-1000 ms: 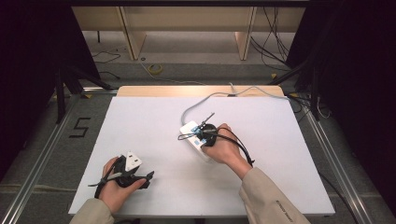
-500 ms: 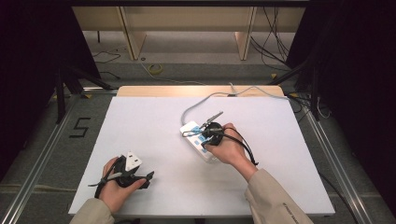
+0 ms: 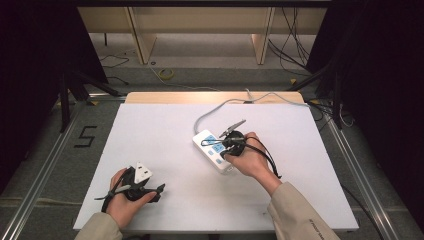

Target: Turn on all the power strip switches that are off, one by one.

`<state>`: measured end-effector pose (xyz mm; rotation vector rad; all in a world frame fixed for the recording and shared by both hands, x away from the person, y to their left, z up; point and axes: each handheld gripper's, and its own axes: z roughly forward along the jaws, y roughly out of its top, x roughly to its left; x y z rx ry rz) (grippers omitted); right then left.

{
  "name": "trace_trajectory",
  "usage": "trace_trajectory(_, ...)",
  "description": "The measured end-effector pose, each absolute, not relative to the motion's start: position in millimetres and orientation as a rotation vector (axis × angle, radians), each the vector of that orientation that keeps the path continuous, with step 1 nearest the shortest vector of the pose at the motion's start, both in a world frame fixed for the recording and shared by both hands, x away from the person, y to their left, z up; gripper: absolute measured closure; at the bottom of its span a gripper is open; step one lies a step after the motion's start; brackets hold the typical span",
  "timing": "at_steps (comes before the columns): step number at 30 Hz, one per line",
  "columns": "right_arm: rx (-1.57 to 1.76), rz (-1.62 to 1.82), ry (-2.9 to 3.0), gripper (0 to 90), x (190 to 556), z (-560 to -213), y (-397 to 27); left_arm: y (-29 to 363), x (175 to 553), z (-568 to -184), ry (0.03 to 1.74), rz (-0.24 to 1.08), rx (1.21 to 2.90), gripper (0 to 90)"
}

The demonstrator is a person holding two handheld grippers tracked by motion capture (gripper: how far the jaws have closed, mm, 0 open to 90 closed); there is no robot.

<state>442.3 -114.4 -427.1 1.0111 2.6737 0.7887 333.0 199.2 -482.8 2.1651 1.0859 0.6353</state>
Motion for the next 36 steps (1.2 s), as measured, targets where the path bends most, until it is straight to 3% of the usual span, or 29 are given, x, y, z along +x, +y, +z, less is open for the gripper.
trace_trajectory(36, 1.066, 0.883, 2.553, 82.5, 423.9, -420.9, -163.9, 199.0, 332.3, -483.3, 1.086, 0.637, 2.165, 18.7)
